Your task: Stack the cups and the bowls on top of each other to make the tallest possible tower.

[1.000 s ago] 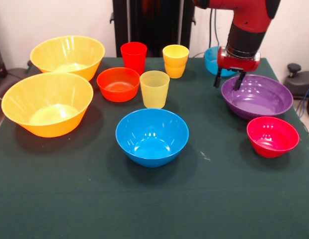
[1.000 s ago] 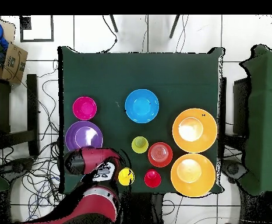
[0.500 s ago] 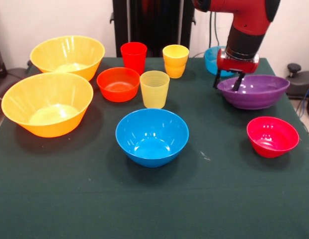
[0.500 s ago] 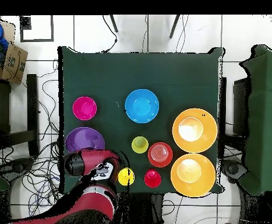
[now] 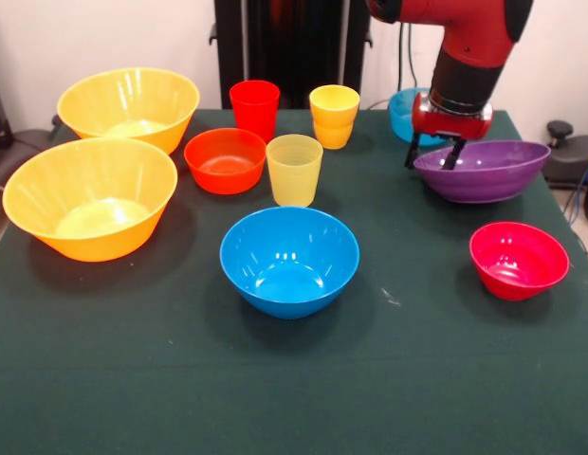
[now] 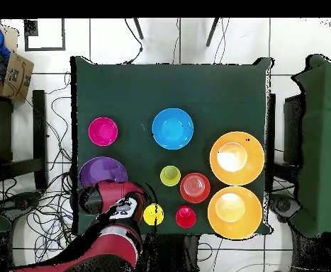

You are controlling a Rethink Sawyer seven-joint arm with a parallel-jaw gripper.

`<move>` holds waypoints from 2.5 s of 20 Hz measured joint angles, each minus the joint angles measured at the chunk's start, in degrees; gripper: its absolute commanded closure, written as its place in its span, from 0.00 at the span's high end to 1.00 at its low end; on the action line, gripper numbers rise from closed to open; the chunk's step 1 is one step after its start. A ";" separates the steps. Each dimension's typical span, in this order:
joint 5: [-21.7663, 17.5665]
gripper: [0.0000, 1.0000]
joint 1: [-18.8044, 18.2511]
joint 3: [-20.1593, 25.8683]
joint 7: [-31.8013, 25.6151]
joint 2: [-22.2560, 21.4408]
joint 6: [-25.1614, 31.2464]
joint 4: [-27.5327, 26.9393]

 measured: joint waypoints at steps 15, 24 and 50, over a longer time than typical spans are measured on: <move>0.15 1.00 0.05 -0.02 0.00 -0.08 0.06 -0.02; 1.49 1.00 0.08 -0.02 0.00 -1.76 4.64 -1.10; 5.08 1.00 0.03 0.34 0.00 -4.77 -0.25 -2.03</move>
